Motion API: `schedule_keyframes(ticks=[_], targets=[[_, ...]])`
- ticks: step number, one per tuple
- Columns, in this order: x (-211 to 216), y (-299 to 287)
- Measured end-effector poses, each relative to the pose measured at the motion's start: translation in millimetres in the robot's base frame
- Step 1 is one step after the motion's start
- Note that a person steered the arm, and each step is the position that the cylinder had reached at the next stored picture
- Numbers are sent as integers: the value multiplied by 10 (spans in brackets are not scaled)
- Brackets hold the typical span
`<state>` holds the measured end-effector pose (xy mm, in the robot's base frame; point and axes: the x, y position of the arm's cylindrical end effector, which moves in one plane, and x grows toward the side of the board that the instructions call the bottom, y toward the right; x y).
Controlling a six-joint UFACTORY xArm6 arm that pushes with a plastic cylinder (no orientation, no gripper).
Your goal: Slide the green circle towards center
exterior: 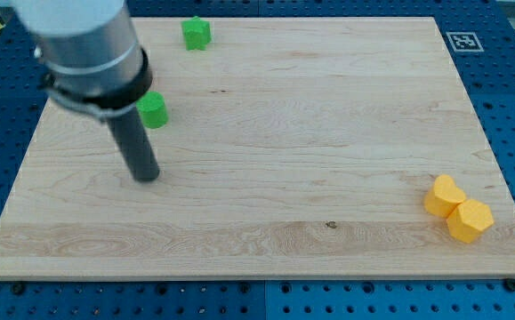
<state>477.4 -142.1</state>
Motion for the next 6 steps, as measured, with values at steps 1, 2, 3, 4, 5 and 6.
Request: schedule_keyframes(ticks=[1,2,3,4,5,6], targets=[[-360,-7],[-411,-104],[-380,-360],[-395,-819],[-702,-826],[-797,-747]])
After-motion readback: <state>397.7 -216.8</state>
